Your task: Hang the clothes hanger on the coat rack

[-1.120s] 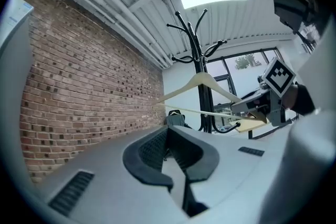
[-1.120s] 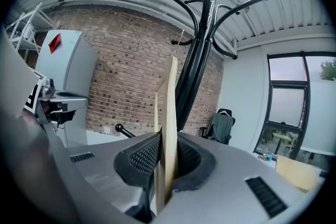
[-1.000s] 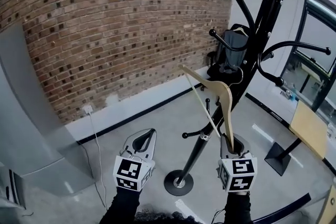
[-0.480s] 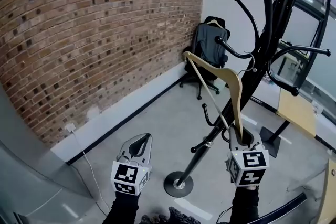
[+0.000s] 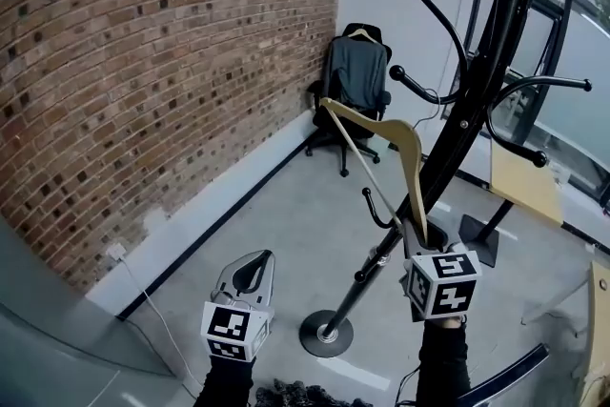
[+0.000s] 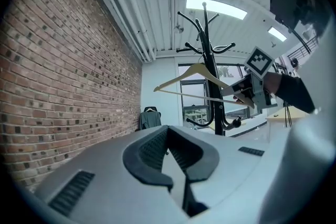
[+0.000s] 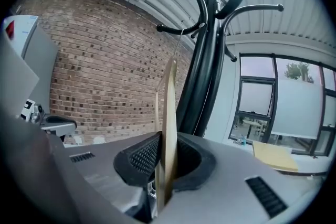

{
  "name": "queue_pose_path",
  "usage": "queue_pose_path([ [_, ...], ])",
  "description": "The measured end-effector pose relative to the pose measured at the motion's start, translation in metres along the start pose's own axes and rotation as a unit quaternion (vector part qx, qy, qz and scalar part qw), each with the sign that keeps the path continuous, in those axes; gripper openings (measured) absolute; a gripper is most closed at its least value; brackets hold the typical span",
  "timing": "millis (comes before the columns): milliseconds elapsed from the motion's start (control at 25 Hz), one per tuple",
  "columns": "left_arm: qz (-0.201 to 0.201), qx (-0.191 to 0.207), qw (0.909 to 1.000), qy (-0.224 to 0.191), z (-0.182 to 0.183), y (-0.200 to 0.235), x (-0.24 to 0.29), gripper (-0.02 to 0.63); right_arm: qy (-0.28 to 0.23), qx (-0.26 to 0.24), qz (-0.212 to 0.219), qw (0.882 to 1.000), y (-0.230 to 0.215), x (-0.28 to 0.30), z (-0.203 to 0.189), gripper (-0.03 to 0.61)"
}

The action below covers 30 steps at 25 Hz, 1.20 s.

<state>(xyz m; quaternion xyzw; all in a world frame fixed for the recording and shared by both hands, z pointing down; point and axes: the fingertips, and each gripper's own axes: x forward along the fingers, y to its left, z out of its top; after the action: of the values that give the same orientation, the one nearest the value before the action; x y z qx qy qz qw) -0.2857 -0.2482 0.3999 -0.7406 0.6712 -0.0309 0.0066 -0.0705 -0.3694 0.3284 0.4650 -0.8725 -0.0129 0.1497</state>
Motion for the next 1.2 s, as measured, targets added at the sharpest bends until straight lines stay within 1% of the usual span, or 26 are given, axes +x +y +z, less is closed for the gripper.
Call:
queue_pose_path([
  [200, -0.02, 0.001, 0.9998, 0.002, -0.003, -0.006, 0.001, 0.006, -0.001, -0.012, -0.018, 1.0, -0.002, 0.001, -0.001, 0.055],
  [360, -0.032, 0.004, 0.9995, 0.001, -0.003, -0.011, 0.001, 0.006, -0.011, -0.009, 0.0, 1.0, 0.004, 0.0, 0.0, 0.055],
  [440, -0.036, 0.006, 0.9993, 0.0, -0.003, -0.012, 0.0, 0.006, -0.017, -0.011, 0.0, 1.0, 0.006, -0.004, 0.001, 0.057],
  [720, -0.051, 0.002, 0.9987, -0.004, -0.001, -0.018, -0.002, 0.006, -0.082, 0.003, -0.031, 0.996, 0.004, -0.04, 0.021, 0.071],
  [880, -0.076, 0.001, 0.9971, -0.005, -0.001, -0.03, 0.002, 0.006, -0.091, 0.006, -0.044, 0.995, 0.003, -0.065, 0.022, 0.071],
  [1040, -0.092, 0.003, 0.9957, -0.005, 0.002, -0.046, 0.004, 0.006, -0.096, 0.028, -0.034, 0.994, 0.001, -0.086, 0.012, 0.071],
  [1200, -0.094, 0.016, 0.9954, -0.007, 0.007, -0.06, 0.0, 0.006, -0.112, 0.038, -0.022, 0.993, -0.002, -0.107, 0.007, 0.071],
])
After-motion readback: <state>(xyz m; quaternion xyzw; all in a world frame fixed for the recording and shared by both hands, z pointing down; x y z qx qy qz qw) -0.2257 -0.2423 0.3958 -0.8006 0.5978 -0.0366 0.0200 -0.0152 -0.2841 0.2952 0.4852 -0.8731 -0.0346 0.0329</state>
